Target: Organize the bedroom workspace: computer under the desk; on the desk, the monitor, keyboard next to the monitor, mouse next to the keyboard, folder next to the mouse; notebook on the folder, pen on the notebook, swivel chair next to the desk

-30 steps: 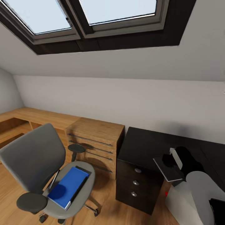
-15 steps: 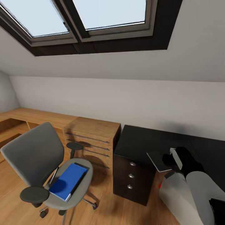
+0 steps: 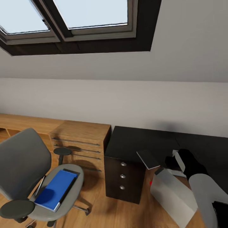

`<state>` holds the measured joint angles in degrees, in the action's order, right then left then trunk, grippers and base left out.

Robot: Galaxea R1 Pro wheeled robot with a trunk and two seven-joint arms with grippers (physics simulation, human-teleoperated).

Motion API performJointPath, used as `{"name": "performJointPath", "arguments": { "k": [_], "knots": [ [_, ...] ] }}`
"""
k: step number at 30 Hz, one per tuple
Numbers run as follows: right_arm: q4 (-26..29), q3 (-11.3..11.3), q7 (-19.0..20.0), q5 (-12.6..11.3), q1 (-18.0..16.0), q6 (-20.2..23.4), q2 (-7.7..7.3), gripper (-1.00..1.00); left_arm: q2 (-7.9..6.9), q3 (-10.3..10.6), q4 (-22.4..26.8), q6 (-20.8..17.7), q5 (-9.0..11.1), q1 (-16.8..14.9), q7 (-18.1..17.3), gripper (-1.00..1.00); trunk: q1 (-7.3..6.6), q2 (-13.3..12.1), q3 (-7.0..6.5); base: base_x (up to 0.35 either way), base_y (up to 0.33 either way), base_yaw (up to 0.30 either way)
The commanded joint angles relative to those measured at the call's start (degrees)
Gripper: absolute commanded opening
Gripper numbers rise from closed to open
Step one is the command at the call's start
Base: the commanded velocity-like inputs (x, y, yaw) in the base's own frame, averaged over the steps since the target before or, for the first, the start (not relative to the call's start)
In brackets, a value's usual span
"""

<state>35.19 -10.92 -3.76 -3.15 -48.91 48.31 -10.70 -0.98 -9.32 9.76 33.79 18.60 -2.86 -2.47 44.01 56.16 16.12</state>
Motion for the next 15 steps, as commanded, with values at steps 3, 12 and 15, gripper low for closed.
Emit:
{"name": "performJointPath", "arguments": {
  "k": [3, 12, 15],
  "knots": [
    [0.06, -0.07, -0.33, -0.36, -0.04, 0.21, -0.33, -1.00, 0.06, -0.35, -0.25, 0.13, -0.12, -0.04, -0.31, 1.00, 0.01, 0.05, 0.07, 0.000, 0.000, -0.260],
    [0.05, -0.07, -0.29, -0.36, -0.04, 0.21, -0.54, -1.00, 0.45, -0.39, -0.42, 0.62, -0.21, -0.04, -0.39, 1.00, 0.01, 0.05, 0.07, 0.000, 0.000, -0.260],
    [0.05, -0.07, -0.29, -0.36, -0.04, 0.21, -0.55, -1.00, 0.54, -0.43, -0.44, 2.53, -0.21, -0.04, -0.56, 1.00, 0.01, 0.05, 0.07, 0.000, 0.000, -0.260]
  ]
}}
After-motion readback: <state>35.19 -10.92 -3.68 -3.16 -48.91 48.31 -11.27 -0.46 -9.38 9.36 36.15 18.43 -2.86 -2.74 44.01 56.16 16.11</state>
